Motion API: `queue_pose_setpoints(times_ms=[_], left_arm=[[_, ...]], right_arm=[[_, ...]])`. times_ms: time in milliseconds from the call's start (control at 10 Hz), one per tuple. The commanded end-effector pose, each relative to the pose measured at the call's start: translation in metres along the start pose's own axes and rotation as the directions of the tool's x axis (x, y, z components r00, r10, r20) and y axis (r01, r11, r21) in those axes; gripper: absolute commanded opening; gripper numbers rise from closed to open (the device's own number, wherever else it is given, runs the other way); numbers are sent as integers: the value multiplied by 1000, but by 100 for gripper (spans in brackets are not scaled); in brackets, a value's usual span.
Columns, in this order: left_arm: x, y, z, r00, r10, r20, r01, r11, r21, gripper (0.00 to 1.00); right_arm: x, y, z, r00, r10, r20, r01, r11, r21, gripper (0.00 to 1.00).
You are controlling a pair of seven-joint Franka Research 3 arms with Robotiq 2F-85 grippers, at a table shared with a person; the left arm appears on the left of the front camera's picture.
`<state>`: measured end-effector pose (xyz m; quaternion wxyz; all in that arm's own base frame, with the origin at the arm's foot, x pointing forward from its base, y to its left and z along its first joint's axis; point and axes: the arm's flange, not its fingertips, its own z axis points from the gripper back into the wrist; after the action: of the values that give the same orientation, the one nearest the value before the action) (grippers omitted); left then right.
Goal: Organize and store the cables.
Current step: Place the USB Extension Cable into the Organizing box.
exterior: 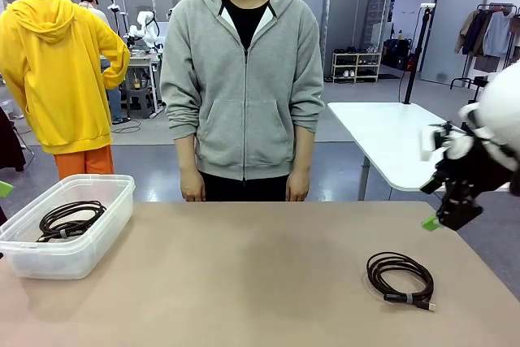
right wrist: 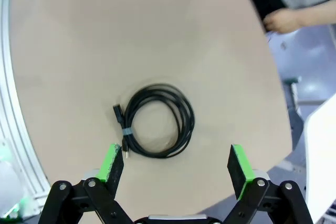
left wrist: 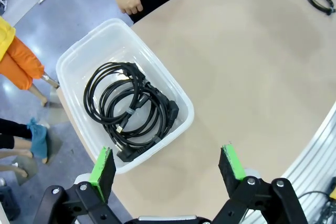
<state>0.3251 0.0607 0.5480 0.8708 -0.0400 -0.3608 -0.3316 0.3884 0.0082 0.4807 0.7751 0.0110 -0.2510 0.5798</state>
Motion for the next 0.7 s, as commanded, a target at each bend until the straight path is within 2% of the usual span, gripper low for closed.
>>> queue_pose_setpoints(times_ms=[0, 300, 500, 600], left_arm=[[1, -3, 2, 1000, 16, -9, -16, 1000, 0, 100], [1, -3, 2, 1000, 16, -9, -16, 1000, 0, 100], [1, -3, 2, 1000, 16, -9, -16, 1000, 0, 100], [1, -3, 2, 1000, 16, -9, -16, 1000, 0, 100]], right_arm=[[16, -8, -17, 979, 25, -200, -7, 996, 91, 100], [19, -1, -51, 962, 83, -261, -5, 958, 285, 100], [6, 6, -78, 975, 36, -219, 42, 940, 339, 100], [-1, 13, -89, 973, 18, -228, 67, 932, 357, 100]])
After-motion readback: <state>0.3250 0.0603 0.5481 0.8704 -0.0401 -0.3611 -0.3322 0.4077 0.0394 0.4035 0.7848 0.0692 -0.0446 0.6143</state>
